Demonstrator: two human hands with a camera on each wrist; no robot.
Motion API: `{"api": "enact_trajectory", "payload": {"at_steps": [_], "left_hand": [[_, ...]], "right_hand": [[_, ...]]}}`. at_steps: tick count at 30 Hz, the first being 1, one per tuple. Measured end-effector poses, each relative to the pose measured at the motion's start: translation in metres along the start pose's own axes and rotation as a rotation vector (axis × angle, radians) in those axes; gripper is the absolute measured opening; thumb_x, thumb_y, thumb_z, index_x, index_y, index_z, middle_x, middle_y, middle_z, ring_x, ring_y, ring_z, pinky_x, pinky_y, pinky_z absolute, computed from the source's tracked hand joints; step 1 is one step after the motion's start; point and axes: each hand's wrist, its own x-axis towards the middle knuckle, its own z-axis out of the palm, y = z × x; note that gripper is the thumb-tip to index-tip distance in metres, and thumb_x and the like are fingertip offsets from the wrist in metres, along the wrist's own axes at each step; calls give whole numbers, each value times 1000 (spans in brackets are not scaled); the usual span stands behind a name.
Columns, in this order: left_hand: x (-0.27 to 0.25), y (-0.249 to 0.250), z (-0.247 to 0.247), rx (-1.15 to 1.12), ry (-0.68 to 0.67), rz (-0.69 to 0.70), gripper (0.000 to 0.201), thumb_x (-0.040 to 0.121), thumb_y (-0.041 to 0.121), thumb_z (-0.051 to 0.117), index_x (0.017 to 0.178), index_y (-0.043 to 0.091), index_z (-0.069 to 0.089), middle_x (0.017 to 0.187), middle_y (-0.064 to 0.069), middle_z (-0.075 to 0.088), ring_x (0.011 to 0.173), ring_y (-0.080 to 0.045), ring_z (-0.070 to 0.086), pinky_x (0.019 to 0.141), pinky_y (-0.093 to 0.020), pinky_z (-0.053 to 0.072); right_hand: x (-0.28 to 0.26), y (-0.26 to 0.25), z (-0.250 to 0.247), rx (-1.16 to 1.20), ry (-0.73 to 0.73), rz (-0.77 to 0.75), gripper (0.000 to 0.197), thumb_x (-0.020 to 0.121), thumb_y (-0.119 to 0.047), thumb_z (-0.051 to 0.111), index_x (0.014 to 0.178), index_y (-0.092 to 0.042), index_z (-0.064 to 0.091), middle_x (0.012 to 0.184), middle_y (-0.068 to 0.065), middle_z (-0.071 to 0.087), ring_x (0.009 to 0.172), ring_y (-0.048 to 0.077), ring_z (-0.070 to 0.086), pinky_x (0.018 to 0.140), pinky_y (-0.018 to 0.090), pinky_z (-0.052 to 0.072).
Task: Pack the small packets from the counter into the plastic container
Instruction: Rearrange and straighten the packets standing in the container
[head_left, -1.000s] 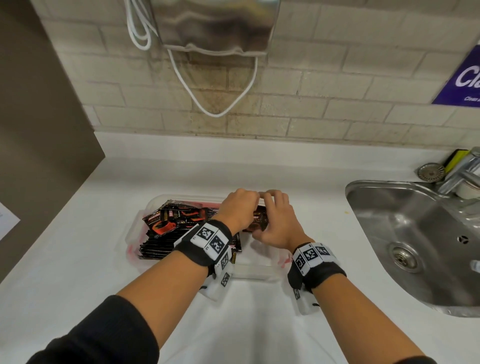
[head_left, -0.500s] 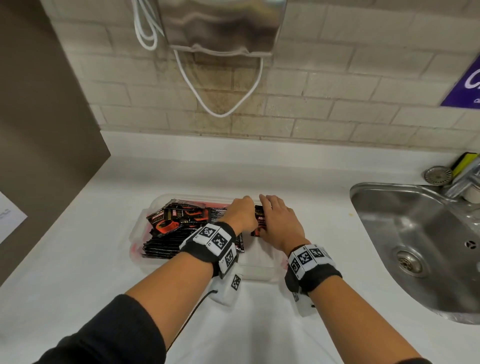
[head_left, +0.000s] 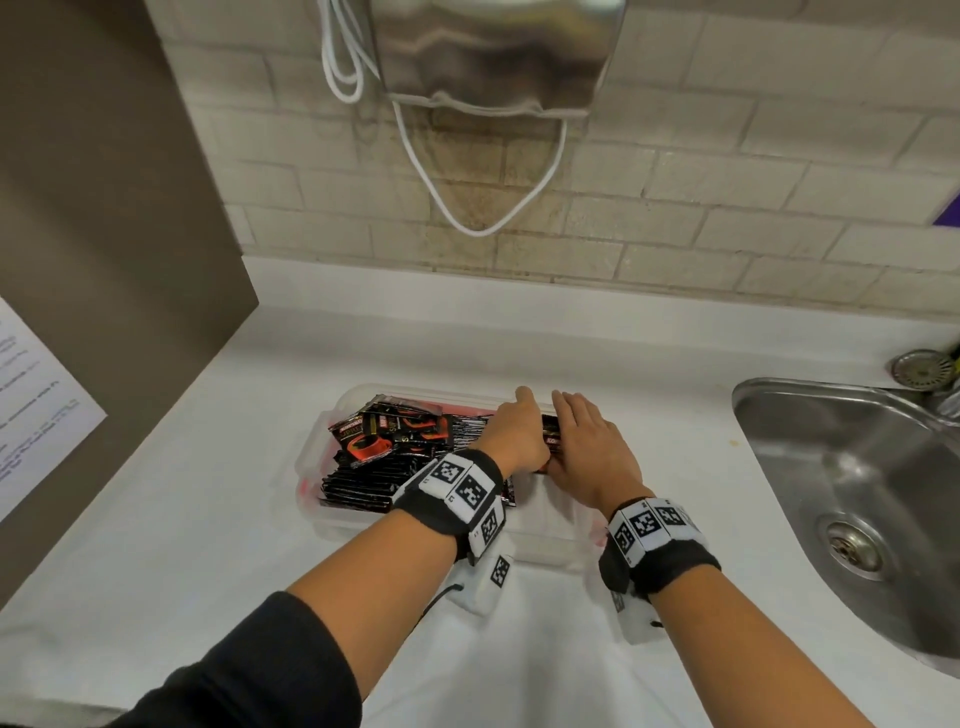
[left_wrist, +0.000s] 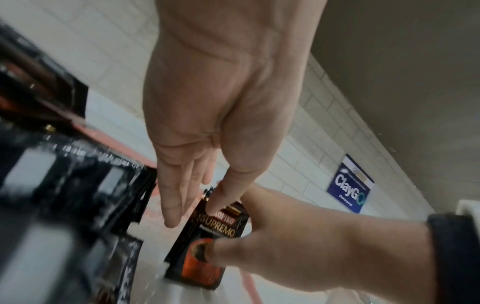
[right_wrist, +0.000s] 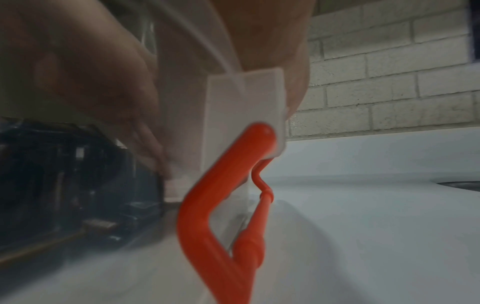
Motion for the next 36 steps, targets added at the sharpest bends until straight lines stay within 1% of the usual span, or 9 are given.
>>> {"api": "enact_trajectory", "payload": {"at_steps": [2, 6, 10, 13, 16, 20, 26, 31, 36], "left_hand": [[-7, 0, -11, -6, 13, 44, 46, 90, 1, 59, 131, 3, 39, 109, -12, 59, 85, -21, 57, 58, -27, 46], [-29, -15, -53, -51, 0, 187, 14, 89, 18, 69, 101, 17, 62, 99, 1, 65, 92, -18, 64, 80, -33, 54], [-46, -45, -106, 48, 33, 266, 14, 88, 20, 74, 101, 20, 68, 105, 2, 68, 99, -13, 64, 86, -29, 52], [-46, -75, -134, 261, 10, 218, 37, 85, 29, 77, 119, 22, 64, 127, 2, 59, 119, -15, 53, 96, -28, 42], [-38, -99, -145, 397, -129, 109, 65, 79, 39, 81, 136, 25, 52, 140, 1, 48, 129, -20, 44, 108, -39, 39], [-27, -119, -140, 456, -218, 63, 78, 72, 47, 84, 139, 27, 48, 132, 4, 47, 122, -19, 44, 103, -37, 41], [-17, -139, -136, 383, -204, 94, 70, 72, 48, 84, 131, 31, 52, 118, 5, 44, 113, -18, 46, 101, -41, 45], [-12, -143, -140, 288, -213, 132, 45, 76, 38, 82, 113, 35, 55, 109, 7, 55, 99, -15, 55, 89, -35, 50], [-13, -145, -140, 287, -145, 226, 32, 82, 23, 73, 109, 28, 59, 100, 4, 61, 94, -19, 60, 84, -38, 53]], "right_hand": [[1, 2, 1, -2, 5, -10, 91, 92, -49, 55, 157, -12, 2, 164, 6, 10, 152, 22, 6, 122, 38, 15], [2, 6, -2, 68, 18, -45, 98, 85, -49, 59, 157, -11, 6, 165, 6, 9, 152, 22, -1, 123, 41, 5], [-2, 0, -23, 217, 113, -88, 92, 77, -52, 55, 155, -14, 23, 163, 8, 17, 152, 24, -5, 121, 48, -7], [-1, -23, -45, 268, 233, -215, 66, 78, -43, 58, 139, -18, 51, 147, 11, 41, 146, 29, 19, 120, 53, 14], [7, -60, -57, 327, 100, -312, 37, 88, -28, 64, 124, -22, 61, 116, 1, 53, 116, 19, 43, 103, 43, 39], [18, -98, -55, 315, -165, -328, 35, 91, -31, 66, 124, -25, 55, 113, -1, 51, 108, 18, 50, 95, 34, 44], [31, -120, -48, 260, -200, -235, 33, 85, -26, 74, 108, -21, 51, 106, 1, 51, 92, 20, 51, 78, 31, 43], [34, -129, -40, 308, -217, -159, 47, 78, -24, 82, 105, -17, 44, 103, 3, 57, 91, 23, 55, 79, 37, 49], [37, -130, -37, 412, -208, -136, 53, 73, -23, 87, 101, -17, 42, 96, 2, 59, 81, 19, 56, 74, 35, 50]]}}
